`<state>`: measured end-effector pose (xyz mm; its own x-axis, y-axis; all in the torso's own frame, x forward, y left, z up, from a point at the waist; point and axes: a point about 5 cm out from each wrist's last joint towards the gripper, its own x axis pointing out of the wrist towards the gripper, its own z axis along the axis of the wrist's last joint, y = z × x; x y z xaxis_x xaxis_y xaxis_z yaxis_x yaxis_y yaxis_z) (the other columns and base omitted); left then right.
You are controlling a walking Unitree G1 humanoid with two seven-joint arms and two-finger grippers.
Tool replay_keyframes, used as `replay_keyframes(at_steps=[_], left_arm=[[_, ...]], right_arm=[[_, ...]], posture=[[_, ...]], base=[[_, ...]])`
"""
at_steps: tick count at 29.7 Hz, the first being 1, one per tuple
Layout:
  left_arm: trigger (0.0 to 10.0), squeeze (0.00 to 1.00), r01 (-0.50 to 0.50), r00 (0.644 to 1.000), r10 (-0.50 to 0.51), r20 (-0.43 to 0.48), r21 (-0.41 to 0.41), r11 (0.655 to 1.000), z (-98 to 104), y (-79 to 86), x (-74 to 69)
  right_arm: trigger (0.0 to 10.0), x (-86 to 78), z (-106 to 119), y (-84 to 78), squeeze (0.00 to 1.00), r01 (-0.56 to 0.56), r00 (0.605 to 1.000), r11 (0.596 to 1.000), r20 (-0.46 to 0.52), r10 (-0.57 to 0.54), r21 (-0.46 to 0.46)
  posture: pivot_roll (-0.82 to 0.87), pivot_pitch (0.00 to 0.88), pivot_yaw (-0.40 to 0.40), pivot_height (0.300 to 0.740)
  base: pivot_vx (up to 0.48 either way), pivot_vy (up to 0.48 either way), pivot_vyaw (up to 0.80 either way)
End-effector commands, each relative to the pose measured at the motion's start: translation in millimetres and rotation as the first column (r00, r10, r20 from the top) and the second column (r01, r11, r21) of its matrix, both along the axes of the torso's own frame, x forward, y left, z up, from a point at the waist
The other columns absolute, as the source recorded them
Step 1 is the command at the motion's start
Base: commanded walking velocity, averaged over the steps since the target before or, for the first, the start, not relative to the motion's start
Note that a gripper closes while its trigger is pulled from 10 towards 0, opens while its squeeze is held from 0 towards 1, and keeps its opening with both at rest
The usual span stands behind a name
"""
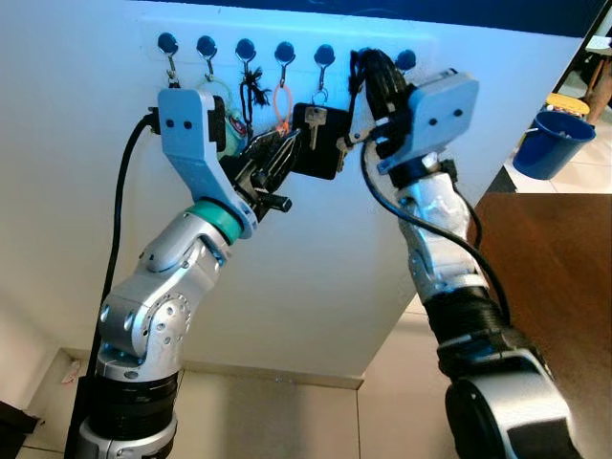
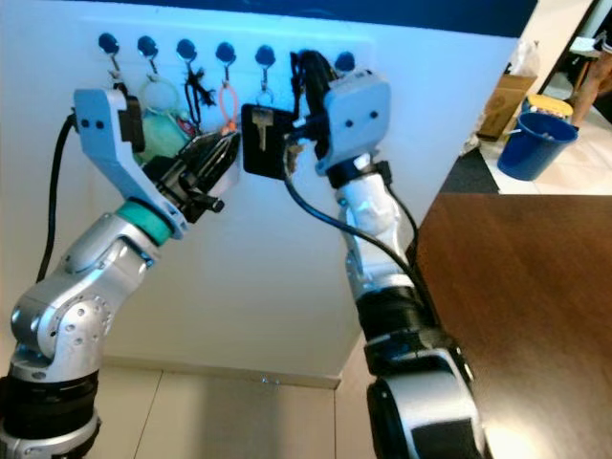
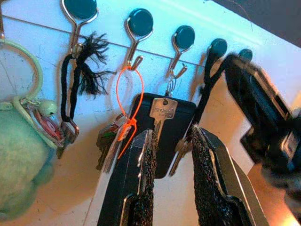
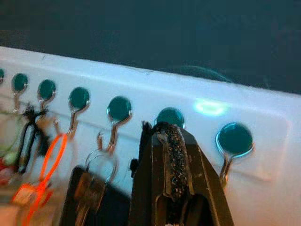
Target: Hang keys on a hook
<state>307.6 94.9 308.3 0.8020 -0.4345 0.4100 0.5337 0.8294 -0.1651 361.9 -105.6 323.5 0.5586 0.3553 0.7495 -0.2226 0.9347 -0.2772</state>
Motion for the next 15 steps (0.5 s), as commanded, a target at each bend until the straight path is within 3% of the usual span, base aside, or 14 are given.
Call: replay_keyframes(at_steps=[1, 7, 15], left_arm=[[10.0, 0.00, 0.011, 1.000, -0.011, 0.000, 0.007, 1.000, 0, -1.0, -0.9], [10.0, 0.00, 0.012, 1.000, -0.012, 0.001, 0.007, 1.000, 0, -1.0, 0.0], [10.0, 0.00, 0.013, 1.000, -0.013, 0.001, 0.011, 1.000, 1, -0.7, 0.7]], right_arm=[[10.0, -5.0, -1, 2.0, 0.00, -0.040, 0.999, 0.999, 0.011, 0.040, -0.008], [10.0, -7.6, -9, -0.3, 0.00, -0.056, 0.998, 0.998, -0.007, 0.056, -0.026], [10.0, -6.0, -17, -15.2, 0.00, 0.013, 0.999, 1.000, -0.041, -0.013, -0.001]], posture=[[0.10, 0.113, 0.077, 0.740], [0.10, 0.113, 0.078, 0.740], [0.10, 0.114, 0.082, 0.740]], base=[[0.000, 0.000, 0.00], [0.000, 0.000, 0.00], [0.000, 0.000, 0.00]])
